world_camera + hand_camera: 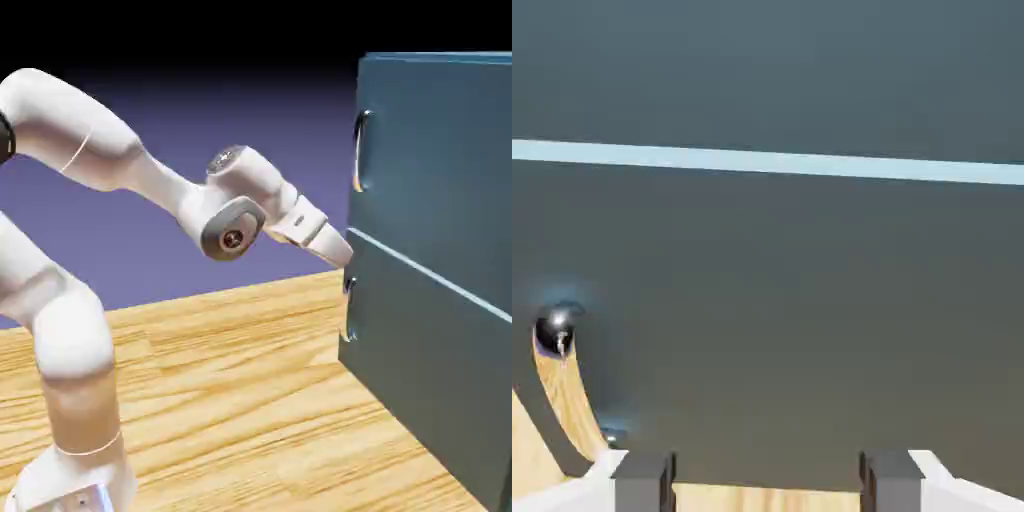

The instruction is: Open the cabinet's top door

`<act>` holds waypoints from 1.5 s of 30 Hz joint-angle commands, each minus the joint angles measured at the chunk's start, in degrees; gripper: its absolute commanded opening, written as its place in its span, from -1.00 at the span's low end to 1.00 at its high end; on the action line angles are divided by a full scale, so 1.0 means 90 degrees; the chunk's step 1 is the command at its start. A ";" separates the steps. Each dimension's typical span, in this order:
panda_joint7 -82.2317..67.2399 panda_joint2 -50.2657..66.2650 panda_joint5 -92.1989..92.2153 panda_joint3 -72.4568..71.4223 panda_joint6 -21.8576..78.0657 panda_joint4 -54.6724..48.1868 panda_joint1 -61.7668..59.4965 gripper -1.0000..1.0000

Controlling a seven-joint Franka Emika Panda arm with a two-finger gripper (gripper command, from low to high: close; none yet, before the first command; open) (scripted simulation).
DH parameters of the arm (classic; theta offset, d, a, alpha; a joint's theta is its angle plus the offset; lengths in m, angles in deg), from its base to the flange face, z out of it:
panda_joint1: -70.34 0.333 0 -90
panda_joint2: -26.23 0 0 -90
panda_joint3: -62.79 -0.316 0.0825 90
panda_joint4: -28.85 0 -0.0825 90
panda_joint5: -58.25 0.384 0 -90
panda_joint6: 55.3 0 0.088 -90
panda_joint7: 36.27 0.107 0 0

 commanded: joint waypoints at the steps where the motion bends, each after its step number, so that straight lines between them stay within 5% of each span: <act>1: 0.0100 -0.0029 0.0277 -0.0104 0.0005 -0.0060 -0.0095 0.00; 45: 0.4498 -0.1292 1.2461 -0.4671 0.0205 -0.2678 -0.4248 0.00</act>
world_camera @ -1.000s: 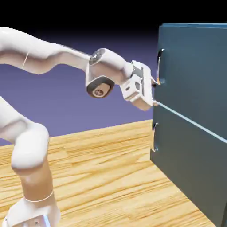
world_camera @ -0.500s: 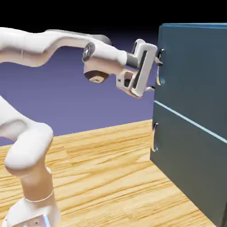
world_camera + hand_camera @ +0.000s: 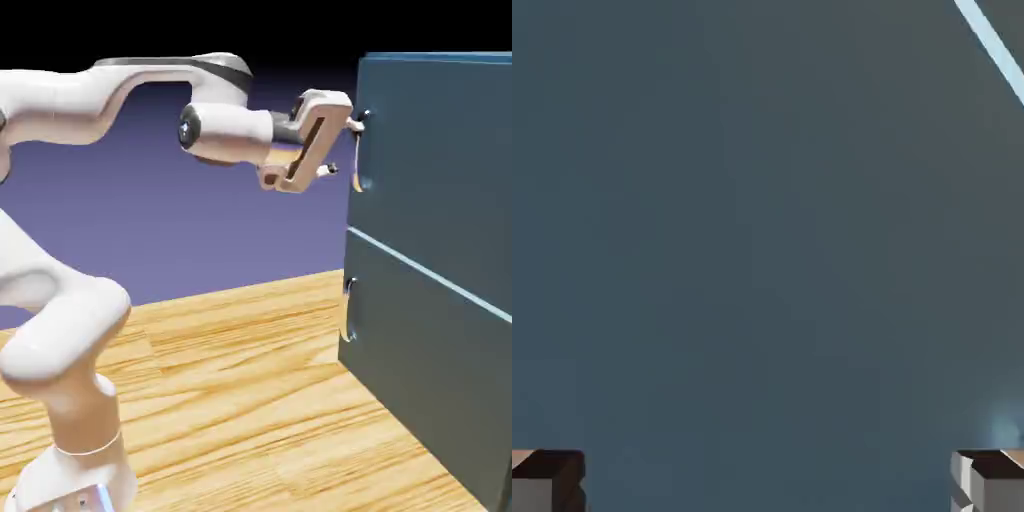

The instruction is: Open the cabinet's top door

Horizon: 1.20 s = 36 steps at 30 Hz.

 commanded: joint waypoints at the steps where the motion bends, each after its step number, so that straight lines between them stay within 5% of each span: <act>1: 0.0100 -0.0029 0.0277 -0.0104 0.0005 -0.0060 -0.0095 0.00; 18: 0.1799 -0.0517 0.4984 -0.1868 0.0082 -0.1071 -0.1699 0.00; 26: 0.1790 -0.0159 0.5237 -0.2743 0.0196 -0.1973 -0.2969 0.00; 27: 0.1790 -0.0159 0.5237 -0.2743 0.0196 -0.1973 -0.2969 -1.00; 36: 0.0713 0.0434 0.5268 -0.1363 0.0591 -0.1015 -0.1124 -1.00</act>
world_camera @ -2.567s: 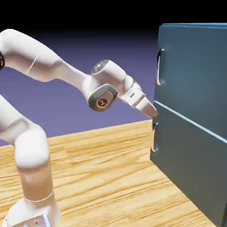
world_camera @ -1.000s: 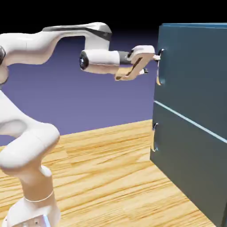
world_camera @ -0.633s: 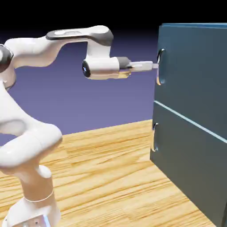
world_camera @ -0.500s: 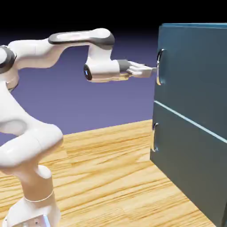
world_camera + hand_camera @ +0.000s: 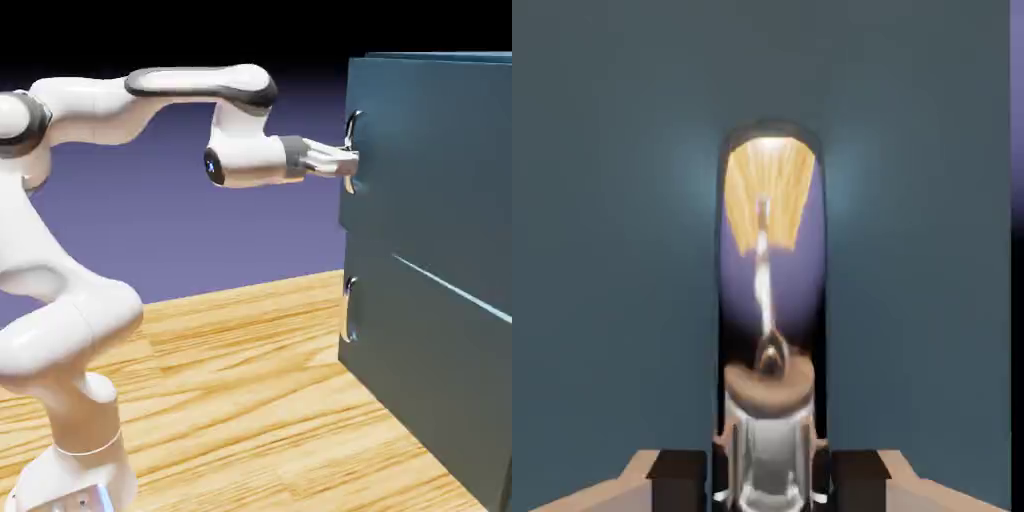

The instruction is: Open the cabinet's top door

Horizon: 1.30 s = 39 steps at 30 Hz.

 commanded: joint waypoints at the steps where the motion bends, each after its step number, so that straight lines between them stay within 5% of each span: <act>1: -0.0112 0.0051 0.0015 0.0190 0.0039 0.0087 0.0231 -1.00; 23: 0.2185 -0.1878 -0.4662 0.4695 0.1308 0.3398 0.4941 -1.00; 39: 0.4531 -0.4072 -0.9092 0.7190 0.2955 0.4744 0.5267 -1.00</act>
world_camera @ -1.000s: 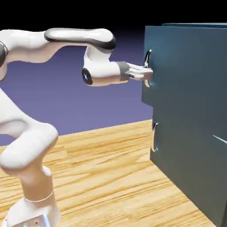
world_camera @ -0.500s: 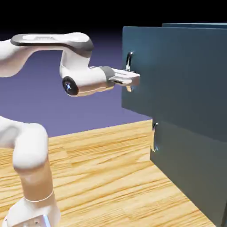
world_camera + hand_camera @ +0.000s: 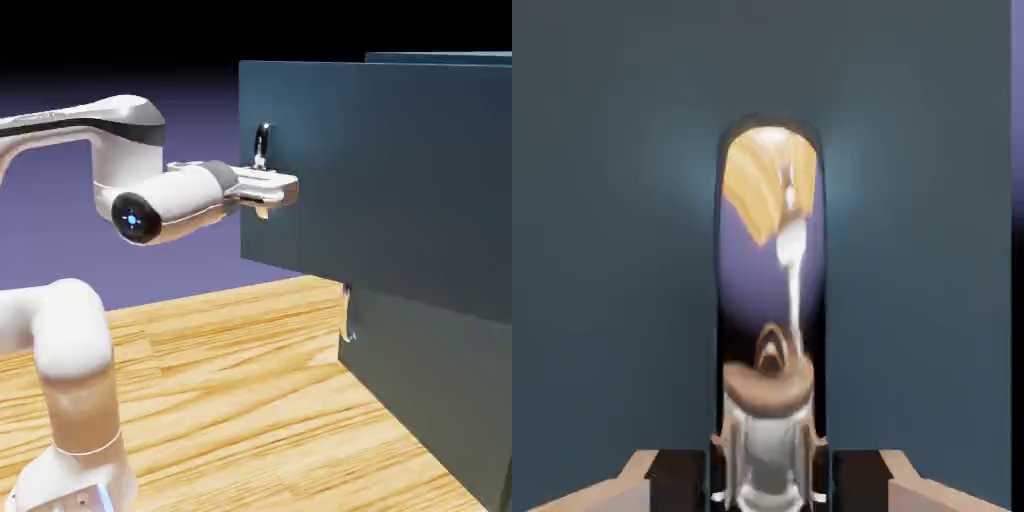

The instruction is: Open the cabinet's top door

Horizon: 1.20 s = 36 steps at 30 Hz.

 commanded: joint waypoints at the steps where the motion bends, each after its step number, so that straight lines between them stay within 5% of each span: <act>1: 0.0109 -0.0103 -0.0269 0.0190 0.0207 0.0033 -0.0078 -1.00; 17: 0.0645 -0.0024 -0.4028 0.3831 0.3936 -0.1072 -0.0645 -1.00; 36: 0.0912 0.0829 -0.6136 0.6978 0.7842 -0.5368 0.2575 -1.00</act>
